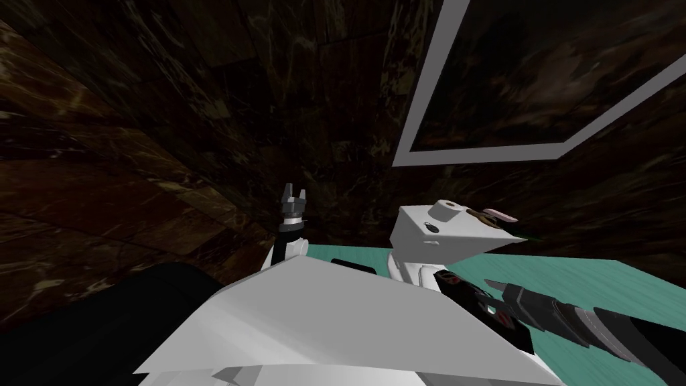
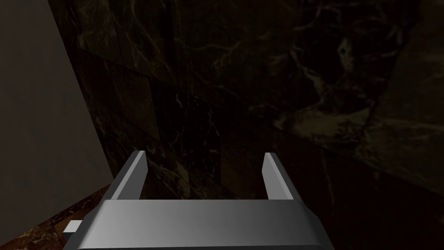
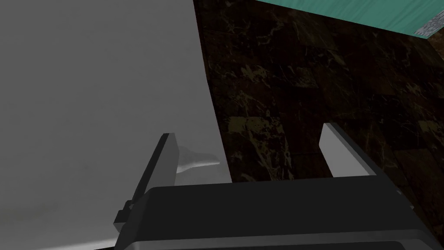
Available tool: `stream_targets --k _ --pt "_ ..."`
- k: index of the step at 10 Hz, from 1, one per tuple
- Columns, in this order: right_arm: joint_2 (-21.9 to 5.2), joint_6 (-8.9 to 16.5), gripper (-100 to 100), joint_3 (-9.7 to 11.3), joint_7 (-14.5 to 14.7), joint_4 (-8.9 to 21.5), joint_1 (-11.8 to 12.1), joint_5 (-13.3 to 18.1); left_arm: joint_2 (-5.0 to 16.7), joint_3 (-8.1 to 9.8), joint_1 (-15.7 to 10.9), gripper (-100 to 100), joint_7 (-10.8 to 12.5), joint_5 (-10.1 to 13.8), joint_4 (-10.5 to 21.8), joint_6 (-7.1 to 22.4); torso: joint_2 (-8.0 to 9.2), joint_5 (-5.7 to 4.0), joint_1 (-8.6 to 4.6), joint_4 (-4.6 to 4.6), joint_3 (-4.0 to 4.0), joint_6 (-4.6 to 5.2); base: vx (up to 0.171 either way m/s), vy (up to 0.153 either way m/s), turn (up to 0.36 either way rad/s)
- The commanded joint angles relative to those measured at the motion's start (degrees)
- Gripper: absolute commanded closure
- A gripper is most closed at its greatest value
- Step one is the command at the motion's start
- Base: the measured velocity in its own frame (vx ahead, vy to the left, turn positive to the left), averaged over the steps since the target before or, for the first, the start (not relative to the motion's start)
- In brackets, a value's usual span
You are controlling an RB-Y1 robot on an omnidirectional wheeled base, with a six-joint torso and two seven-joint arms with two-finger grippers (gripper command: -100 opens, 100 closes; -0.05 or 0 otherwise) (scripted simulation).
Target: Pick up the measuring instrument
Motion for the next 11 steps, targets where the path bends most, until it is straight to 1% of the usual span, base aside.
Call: stream_targets --k 1,2,4,5,7,8,10,11 --pt "-2.86 -0.27 -100 -0.11 -0.43 1.26 0.45 0.57 0.0 0.0 0.0 0 0.0 0.0 0.0 0.0 0.0 0.0 0.0 0.0 0.0 0.0 0.08 0.1 0.04" --pt "-3.67 -0.27 -100 -0.11 -0.43 1.26 0.45 0.57 0.0 0.0 0.0 0 0.0 0.0 0.0 0.0 0.03 0.01 0.08 0.01 0.02 -0.01 0.074 0.081 0.023" --pt "-7.38 -1.14 -100 -0.04 -0.99 3.81 0.7 1.73 0.0 0.0 0.0 0 0.0 0.0 0.0 0.0 0.03 0.01 0.06 0.01 0.02 -0.02 0.111 0.112 0.079" --pt "-8.12 -1.14 -100 -0.04 -0.99 3.81 0.7 1.73 0.0 -0.01 0.0 0 0.0 0.0 0.0 0.0 -0.11 0.04 0.21 -0.02 -0.05 -0.02 0.098 0.093 0.014" --pt "-11.91 -1.94 -100 0.0 -1.57 5.97 0.92 2.78 0.0 0.0 0.0 0 0.0 0.0 0.0 0.0 -0.01 0.01 0.03 0.0 0.0 -0.01 0.114 0.081 0.065" --pt "-11.91 -1.94 -100 0.0 -1.57 5.97 0.92 2.78 0.0 0.0 0.0 0 0.0 0.0 0.0 0.0 -0.11 0.0 0.06 -0.02 -0.06 -0.02 0.105 0.074 0.022" --pt "-15.05 -2.67 -100 0.05 -2.08 7.62 1.16 3.69 0.0 0.0 0.0 0 0.0 0.0 0.0 0.0 0.02 0.0 0.05 0.0 0.01 -0.01 0.1 0.105 0.057" --pt "-15.05 -2.67 -100 0.05 -2.08 7.62 1.16 2.23 0.0 -0.01 0.0 0 0.0 0.0 0.0 0.0 -0.06 0.04 0.21 -0.01 -0.03 -0.02 0.099 0.092 0.02"
